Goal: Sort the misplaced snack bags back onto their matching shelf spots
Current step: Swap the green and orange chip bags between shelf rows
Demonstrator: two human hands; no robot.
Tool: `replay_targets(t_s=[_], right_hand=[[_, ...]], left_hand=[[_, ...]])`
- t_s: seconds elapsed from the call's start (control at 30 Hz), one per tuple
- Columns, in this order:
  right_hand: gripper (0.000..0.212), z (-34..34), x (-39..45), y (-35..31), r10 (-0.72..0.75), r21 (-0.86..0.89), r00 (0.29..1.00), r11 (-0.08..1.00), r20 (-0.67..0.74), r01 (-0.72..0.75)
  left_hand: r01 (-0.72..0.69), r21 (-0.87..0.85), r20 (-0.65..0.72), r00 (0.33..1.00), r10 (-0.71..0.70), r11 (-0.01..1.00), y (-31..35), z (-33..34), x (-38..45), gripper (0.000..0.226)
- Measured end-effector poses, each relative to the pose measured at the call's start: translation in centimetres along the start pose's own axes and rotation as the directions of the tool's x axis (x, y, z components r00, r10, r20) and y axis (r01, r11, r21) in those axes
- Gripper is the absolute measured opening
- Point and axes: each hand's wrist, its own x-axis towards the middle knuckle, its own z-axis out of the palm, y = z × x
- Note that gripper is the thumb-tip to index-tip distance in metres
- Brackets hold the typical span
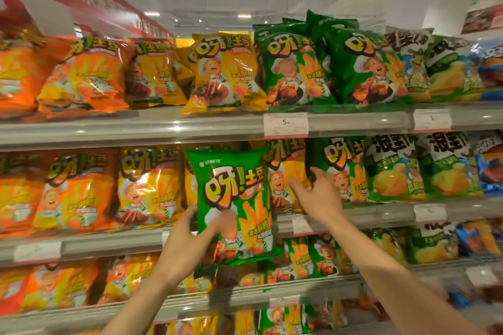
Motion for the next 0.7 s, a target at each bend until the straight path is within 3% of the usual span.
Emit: replay_targets(t_s=[0.07, 0.2, 0.33, 0.6, 0.7], right_hand=[[0.094, 0.4, 0.4, -0.2, 0.025, 0.013, 0.999, 1.000, 0.028, -0.025], [0.116, 1.7, 1.5, 0.5, 0.007, 0.080, 0.997, 0.997, 0.082, -0.013], [0.080, 1.5, 1.5, -0.3, -0.011, 0.148, 0.993, 0.989, 0.121, -0.008], [0.091, -0.7, 2.3, -1.2, -0.039, 0.175, 0.996, 0.984, 0.075, 0.026], [0.086, -2.8, 2.2, -0.4, -0.059, 0.082, 0.995, 0.995, 0.078, 0.053]], left_hand=[[0.010, 0.017, -0.031, 0.999, -0.010, 1.000, -0.3, -0.8, 0.1, 0.101], [-0.019, 0.005, -0.060, 0.998, 0.019, 1.000, -0.4, -1.7, 0.1, 0.103], [-0.042, 0.002, -0.081, 0.996, 0.042, 0.999, -0.7, -2.0, 0.1, 0.090], [-0.052, 0.007, -0.081, 0.995, 0.053, 0.999, -1.3, -2.6, 0.4, 0.095], [-0.066, 0.022, -0.076, 0.995, 0.068, 0.998, -1.4, -2.2, 0.8, 0.079]])
